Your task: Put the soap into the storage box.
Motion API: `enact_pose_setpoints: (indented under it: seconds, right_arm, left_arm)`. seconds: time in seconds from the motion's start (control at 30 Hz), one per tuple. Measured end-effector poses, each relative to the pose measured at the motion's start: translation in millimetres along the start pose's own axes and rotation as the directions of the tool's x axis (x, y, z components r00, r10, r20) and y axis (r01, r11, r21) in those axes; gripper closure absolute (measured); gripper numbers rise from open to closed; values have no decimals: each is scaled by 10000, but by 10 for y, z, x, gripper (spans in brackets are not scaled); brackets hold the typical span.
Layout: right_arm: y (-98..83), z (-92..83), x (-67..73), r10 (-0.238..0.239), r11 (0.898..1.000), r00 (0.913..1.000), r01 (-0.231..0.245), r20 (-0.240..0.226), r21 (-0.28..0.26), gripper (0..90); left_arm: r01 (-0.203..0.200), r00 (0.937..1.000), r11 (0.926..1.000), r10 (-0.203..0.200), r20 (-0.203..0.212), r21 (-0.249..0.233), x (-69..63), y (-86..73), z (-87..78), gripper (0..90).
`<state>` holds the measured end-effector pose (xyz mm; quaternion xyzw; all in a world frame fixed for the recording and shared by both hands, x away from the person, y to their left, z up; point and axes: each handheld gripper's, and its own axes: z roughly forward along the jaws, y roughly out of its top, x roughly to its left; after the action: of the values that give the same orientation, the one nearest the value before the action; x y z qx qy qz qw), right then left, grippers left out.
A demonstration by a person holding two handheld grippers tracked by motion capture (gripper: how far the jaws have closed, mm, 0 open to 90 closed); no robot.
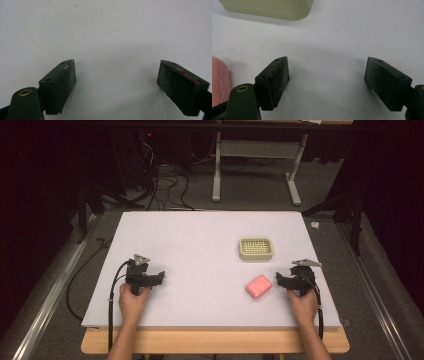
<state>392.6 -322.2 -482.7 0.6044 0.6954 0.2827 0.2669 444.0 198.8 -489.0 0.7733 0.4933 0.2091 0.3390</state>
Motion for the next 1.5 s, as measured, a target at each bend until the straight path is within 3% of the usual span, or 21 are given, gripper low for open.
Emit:
enact_pose_setpoints:
  seconds: [1.03, 1.3, 1.5]
  right_arm:
    - [14, 0, -9, 52, 9999, 9999, -51, -124, 104, 209]
    - [15, -16, -26, 262, 9996, 9989, -257, -388, 122, 178]
    - [8, -59, -21, 258, 9994, 9972, -272, -705, -198, 171]
  left_arm:
    - [-2, 10000, 10000, 2, -1, -1, 0, 1, 0, 158]
    - [-2, 10000, 10000, 2, -1, 0, 1, 1, 0, 157]
    - [-4, 10000, 10000, 4, 1, 3, 1, 1, 0, 157]
